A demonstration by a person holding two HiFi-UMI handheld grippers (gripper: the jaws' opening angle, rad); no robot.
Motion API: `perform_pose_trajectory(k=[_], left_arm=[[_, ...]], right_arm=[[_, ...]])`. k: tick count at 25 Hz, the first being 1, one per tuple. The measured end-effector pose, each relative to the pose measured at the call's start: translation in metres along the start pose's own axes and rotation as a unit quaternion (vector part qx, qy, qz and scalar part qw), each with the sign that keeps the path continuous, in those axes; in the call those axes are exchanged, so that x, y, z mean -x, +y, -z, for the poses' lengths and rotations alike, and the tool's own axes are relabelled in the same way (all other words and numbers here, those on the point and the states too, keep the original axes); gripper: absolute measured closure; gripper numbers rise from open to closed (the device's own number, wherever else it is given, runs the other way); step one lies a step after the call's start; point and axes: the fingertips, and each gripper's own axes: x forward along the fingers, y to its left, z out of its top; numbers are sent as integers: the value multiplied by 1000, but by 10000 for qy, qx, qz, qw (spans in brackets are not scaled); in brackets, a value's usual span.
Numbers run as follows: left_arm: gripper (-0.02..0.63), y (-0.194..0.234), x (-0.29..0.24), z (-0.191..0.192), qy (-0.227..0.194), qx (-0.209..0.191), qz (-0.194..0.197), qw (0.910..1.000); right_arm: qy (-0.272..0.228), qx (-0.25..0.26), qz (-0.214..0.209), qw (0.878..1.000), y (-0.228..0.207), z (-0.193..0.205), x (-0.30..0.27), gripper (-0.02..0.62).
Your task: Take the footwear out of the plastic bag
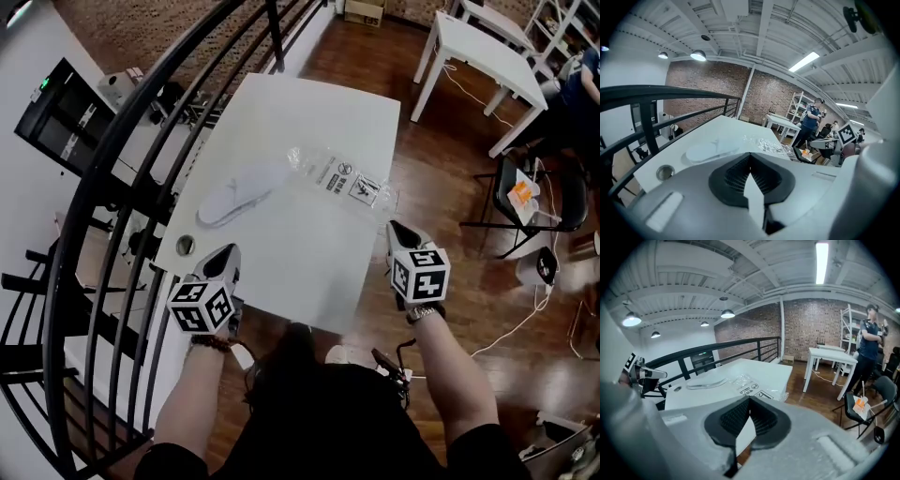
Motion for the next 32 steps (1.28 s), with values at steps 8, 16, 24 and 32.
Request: perform_pose_trajectory(k=[8,16,24,32], left_arm=[[589,-115,33,13,-110,-823,364,9959],[589,-187,61,4,-285,-1325,631,9888],[589,-210,88,8,-385,-1673,901,9810],[589,-193,118,13,-539,-1889,941,9760]], right_arm=[[-347,721,-887,9928,60,1,61,603],[-780,1108,-1628,9773,127,-10,119,603],[-992,1198,-1724,9727,172,-14,145,603],[-1083,1161,-1605,9742,211,-9,158,603]])
